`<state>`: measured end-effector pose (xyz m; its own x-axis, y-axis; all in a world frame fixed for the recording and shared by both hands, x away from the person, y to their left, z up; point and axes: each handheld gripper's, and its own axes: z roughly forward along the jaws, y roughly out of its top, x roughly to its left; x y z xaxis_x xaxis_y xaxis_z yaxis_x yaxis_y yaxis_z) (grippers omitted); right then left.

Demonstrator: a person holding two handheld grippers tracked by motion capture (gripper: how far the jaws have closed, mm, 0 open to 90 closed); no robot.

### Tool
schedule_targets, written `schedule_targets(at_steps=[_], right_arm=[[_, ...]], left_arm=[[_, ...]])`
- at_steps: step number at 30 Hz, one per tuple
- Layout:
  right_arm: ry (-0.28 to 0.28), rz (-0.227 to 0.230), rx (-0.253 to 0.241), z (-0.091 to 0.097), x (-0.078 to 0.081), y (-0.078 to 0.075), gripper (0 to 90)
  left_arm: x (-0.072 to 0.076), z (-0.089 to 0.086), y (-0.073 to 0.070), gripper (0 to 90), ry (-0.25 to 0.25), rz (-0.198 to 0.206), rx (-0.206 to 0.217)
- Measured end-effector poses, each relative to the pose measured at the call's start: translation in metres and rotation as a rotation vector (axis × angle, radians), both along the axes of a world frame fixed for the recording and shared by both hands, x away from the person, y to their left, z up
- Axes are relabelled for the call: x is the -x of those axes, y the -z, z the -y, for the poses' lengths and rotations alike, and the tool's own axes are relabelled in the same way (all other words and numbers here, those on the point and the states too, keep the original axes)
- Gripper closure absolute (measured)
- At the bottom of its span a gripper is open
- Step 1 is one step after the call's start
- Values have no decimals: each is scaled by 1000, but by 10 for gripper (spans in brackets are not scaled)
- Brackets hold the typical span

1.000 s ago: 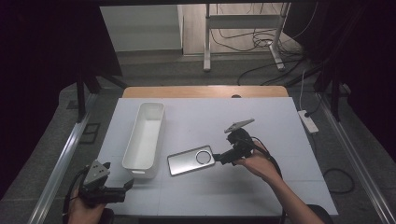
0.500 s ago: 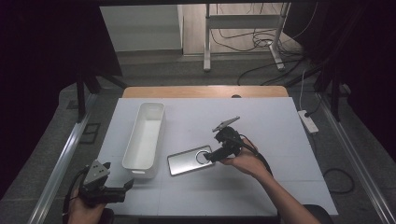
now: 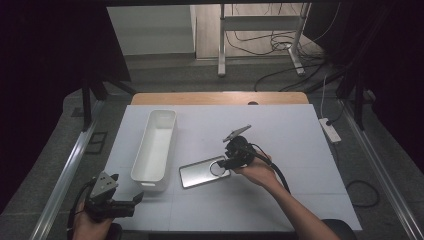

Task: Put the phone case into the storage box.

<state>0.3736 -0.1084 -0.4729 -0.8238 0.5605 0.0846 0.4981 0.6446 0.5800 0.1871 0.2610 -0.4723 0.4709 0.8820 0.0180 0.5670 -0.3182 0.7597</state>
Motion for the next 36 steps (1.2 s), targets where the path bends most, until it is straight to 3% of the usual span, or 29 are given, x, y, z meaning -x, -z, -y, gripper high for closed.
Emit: schedule_targets(at_steps=[4, 9, 23, 36], right_arm=[[-25, -10, 26, 0, -1, 8, 754], [-39, -14, 50, 2, -3, 19, 898], [-31, -35, 86, -2, -2, 31, 899], [6, 0, 114, 6, -10, 30, 899]], left_arm=[[0, 0, 0, 6, 0, 0, 3], [0, 0, 0, 5, 2, -1, 0], [0, 1, 0, 5, 6, -1, -5], [0, 1, 0, 6, 8, -3, -9]])
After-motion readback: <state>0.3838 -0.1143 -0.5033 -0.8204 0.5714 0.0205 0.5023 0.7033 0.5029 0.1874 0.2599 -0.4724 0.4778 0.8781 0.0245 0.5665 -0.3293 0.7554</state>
